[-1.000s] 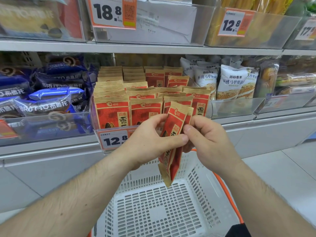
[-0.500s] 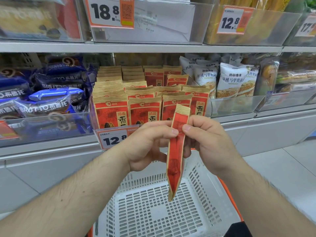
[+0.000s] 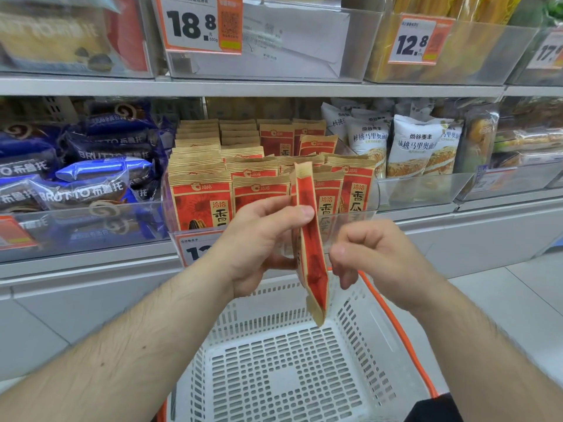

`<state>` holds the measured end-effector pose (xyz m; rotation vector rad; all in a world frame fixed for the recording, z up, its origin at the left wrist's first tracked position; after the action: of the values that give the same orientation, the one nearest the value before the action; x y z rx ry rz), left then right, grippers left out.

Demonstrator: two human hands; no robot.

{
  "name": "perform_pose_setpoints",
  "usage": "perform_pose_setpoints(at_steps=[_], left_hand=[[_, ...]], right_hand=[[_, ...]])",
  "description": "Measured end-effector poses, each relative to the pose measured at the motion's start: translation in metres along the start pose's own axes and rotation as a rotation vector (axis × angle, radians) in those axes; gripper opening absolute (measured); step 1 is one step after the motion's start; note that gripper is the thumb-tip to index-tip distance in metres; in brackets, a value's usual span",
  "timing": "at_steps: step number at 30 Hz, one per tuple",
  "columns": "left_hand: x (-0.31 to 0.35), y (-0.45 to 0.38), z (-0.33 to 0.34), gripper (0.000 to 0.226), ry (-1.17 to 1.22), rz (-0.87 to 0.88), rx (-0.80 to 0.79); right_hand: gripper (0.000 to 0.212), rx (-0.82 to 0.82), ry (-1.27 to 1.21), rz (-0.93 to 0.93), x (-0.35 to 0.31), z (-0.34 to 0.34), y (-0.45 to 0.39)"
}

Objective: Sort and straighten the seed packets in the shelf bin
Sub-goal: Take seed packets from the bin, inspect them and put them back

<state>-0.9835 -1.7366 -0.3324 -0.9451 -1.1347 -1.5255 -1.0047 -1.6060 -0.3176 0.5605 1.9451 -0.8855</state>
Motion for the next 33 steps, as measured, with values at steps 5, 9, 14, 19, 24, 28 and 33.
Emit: perform_pose_setpoints(at_steps=[5, 9, 14, 19, 24, 28, 33], left_hand=[[0.011, 0.003, -0.011, 0.015, 0.085, 0.088, 0.104], [0.013, 0.002, -0.019, 0.014, 0.084, 0.115, 0.167], [0.010, 0.002, -0.019, 0.012, 0.092, 0.084, 0.149], [0.008, 0.002, -0.015, 0.017, 0.103, 0.076, 0.122], [0.007, -0.001, -0.015, 0.021, 0.117, 0.083, 0.111], [0.004, -0.003, -0.015, 0.010, 0.102, 0.082, 0.050], [-0.004, 0.001, 0.004, 0.036, 0.024, 0.032, -0.196]], right_hand=[[0.030, -0.176, 0.215, 0.106, 0.004, 0.009, 0.007], [0.024, -0.201, 0.315, 0.145, 0.006, 0.013, 0.007], [0.027, -0.290, 0.384, 0.156, 0.005, 0.017, 0.007], [0.025, -0.320, 0.346, 0.155, 0.004, 0.017, 0.008], [0.023, -0.311, 0.301, 0.152, 0.008, 0.016, 0.009], [0.013, -0.278, 0.225, 0.128, 0.010, 0.014, 0.009], [0.020, 0.057, 0.026, 0.081, 0.012, -0.008, 0.002]])
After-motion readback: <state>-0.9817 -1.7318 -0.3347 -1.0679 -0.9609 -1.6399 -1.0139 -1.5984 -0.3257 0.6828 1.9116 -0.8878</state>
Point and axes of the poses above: each hand's wrist, its own y-axis away from the middle knuckle, its own z-axis out of the palm, x = y × z, the point moved 8 cm from there along -y, towards the middle knuckle, and after that the axes turned 12 degrees about -z, right-handed, at the moved point
